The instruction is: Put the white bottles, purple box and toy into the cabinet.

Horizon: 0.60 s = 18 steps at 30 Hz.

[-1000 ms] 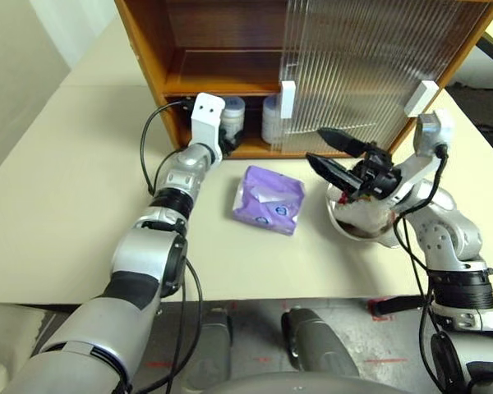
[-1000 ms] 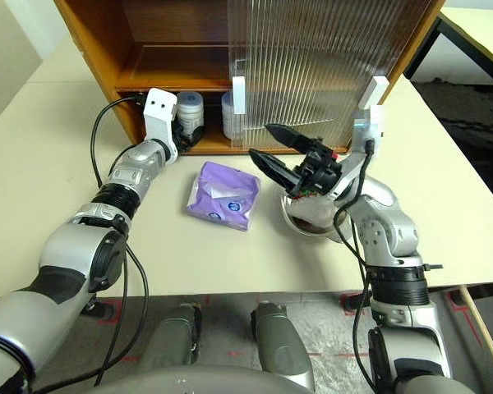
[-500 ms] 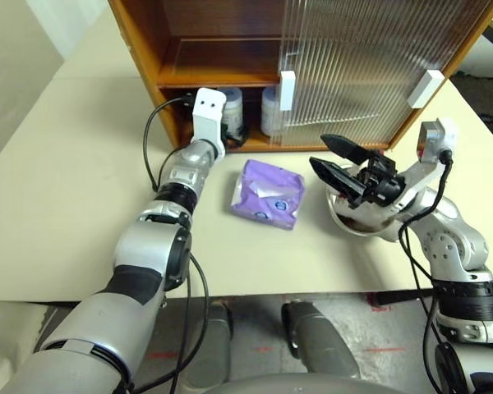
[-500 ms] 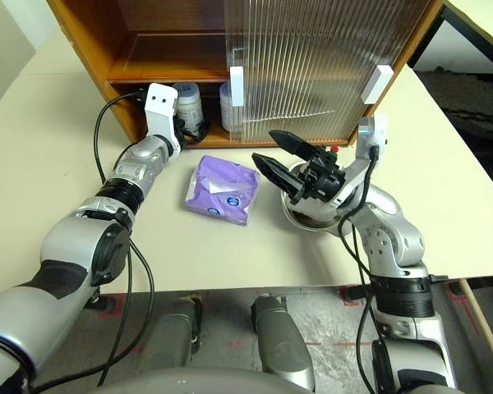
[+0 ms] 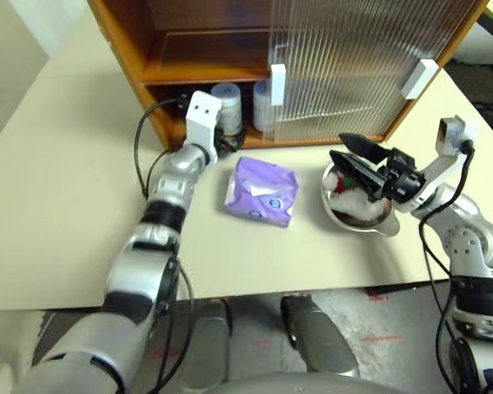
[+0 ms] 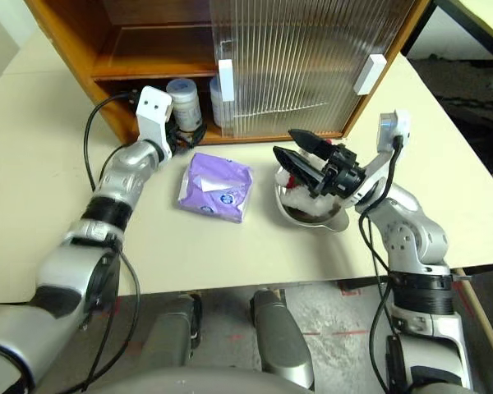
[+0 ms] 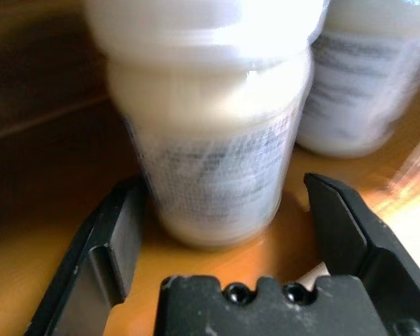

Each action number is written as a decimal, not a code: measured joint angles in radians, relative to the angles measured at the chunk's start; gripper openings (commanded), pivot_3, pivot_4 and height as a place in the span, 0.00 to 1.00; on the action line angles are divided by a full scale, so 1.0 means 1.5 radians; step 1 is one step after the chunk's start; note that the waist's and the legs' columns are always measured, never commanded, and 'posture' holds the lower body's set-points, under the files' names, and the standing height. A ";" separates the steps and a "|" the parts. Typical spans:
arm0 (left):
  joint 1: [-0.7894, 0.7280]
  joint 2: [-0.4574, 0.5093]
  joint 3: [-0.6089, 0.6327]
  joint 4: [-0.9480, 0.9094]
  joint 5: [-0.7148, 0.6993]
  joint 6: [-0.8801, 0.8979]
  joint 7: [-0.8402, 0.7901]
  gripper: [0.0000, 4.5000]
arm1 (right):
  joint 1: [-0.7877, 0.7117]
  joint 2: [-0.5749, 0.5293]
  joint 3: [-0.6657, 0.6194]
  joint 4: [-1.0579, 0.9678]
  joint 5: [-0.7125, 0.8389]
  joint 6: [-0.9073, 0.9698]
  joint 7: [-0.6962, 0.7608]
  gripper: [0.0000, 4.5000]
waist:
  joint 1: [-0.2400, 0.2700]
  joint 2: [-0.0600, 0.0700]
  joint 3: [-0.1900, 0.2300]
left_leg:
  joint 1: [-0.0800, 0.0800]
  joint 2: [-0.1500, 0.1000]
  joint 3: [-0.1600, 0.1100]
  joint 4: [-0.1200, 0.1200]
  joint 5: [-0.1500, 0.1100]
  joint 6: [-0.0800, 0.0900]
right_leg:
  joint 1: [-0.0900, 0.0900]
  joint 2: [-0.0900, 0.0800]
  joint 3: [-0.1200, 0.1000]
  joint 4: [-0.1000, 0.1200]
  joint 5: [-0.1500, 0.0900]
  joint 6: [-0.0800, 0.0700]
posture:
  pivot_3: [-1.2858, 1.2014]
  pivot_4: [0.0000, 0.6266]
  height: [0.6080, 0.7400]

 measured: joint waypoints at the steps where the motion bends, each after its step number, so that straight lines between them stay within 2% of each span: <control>1: 0.032 0.005 -0.008 -0.058 0.000 0.025 -0.001 1.00 | 0.001 -0.004 0.004 0.006 -0.003 0.000 0.008 1.00 | 0.002 0.000 0.000 | 0.000 0.000 0.000 0.000 0.000 0.000 | 0.000 0.000 0.000 0.000 0.000 0.000 | 0.55 0.33 1.00; 3: 0.092 0.035 -0.032 -0.178 0.013 0.093 -0.010 1.00 | -0.006 0.000 0.004 0.026 -0.004 0.000 0.009 1.00 | 0.006 -0.001 0.002 | 0.000 0.000 0.000 -0.001 0.000 0.000 | 0.000 0.000 0.000 -0.001 0.000 0.000 | 0.55 0.33 1.00; 6: 0.133 0.085 -0.044 -0.276 0.015 0.158 -0.036 1.00 | -0.030 0.017 0.001 0.045 -0.001 0.000 0.003 1.00 | 0.008 0.001 0.004 | 0.000 0.000 0.000 -0.001 0.000 0.000 | 0.000 0.000 0.000 -0.002 0.000 -0.001 | 0.55 0.34 1.00; 13: 0.170 0.126 -0.025 -0.350 -0.009 0.246 -0.058 1.00 | -0.034 0.024 0.005 0.051 -0.010 -0.001 0.006 1.00 | 0.008 0.000 0.009 | -0.001 0.000 0.000 -0.001 0.000 0.000 | 0.000 -0.001 -0.001 -0.002 0.001 -0.001 | 0.55 0.29 1.00; 18: 0.230 0.117 0.039 -0.405 -0.075 0.270 -0.070 1.00 | -0.029 0.030 -0.002 0.054 -0.015 -0.009 0.004 1.00 | 0.008 0.000 0.009 | -0.001 0.001 0.000 -0.001 0.000 0.000 | -0.001 -0.001 -0.001 -0.003 0.001 -0.002 | 0.55 0.22 1.00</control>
